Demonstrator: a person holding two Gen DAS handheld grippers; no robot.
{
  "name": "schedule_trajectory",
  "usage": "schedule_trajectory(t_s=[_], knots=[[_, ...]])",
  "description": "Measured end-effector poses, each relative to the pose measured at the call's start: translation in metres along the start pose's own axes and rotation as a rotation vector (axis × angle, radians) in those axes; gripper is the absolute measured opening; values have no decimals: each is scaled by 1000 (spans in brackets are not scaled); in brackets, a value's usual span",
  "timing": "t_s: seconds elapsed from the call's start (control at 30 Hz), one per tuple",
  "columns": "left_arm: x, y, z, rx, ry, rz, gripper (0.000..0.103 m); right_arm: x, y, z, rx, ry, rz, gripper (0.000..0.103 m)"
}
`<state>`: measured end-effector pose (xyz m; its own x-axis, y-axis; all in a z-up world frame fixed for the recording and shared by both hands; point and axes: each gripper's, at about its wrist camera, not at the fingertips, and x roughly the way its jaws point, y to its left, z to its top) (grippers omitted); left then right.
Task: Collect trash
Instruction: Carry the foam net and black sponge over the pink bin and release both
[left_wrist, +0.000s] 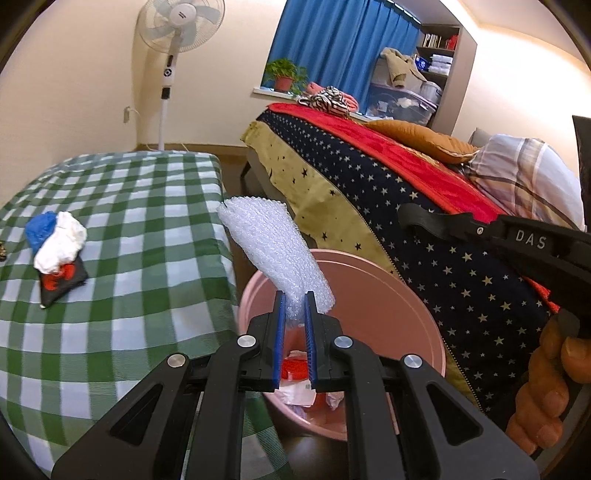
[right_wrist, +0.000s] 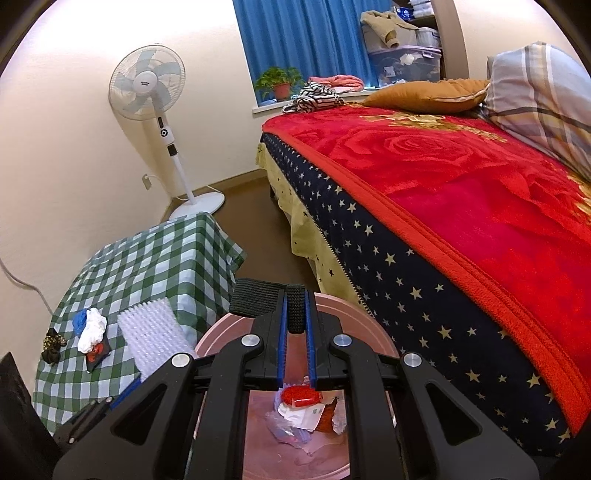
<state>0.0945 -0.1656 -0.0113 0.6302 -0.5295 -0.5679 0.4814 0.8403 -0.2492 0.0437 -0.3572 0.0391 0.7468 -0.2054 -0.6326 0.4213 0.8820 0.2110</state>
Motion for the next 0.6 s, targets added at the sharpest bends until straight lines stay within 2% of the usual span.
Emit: schedule_trajectory(t_s=[0.2, 0.27, 0.3, 0.33, 0.37, 0.4, 0.6], knots=[[12, 0, -2, -3, 27, -14, 10, 4, -1, 0, 2, 4, -9, 9], [15, -1, -2, 2, 41, -28, 10, 5, -2, -1, 6, 11, -13, 13], [17, -1, -2, 6, 48, -23, 14, 6, -3, -1, 8, 17, -15, 17], [18, 0, -2, 6, 54, -17, 18, 7, -3, -1, 11, 21, -23, 29], [19, 2, -2, -2, 60, -7, 30, 7, -5, -2, 15, 20, -29, 35], [19, 5, -2, -10, 60, -6, 33, 6, -6, -2, 23, 16, -34, 45], [2, 22, -1, -34, 33, 30, 33, 2, -5, -5, 27, 10, -14, 47]])
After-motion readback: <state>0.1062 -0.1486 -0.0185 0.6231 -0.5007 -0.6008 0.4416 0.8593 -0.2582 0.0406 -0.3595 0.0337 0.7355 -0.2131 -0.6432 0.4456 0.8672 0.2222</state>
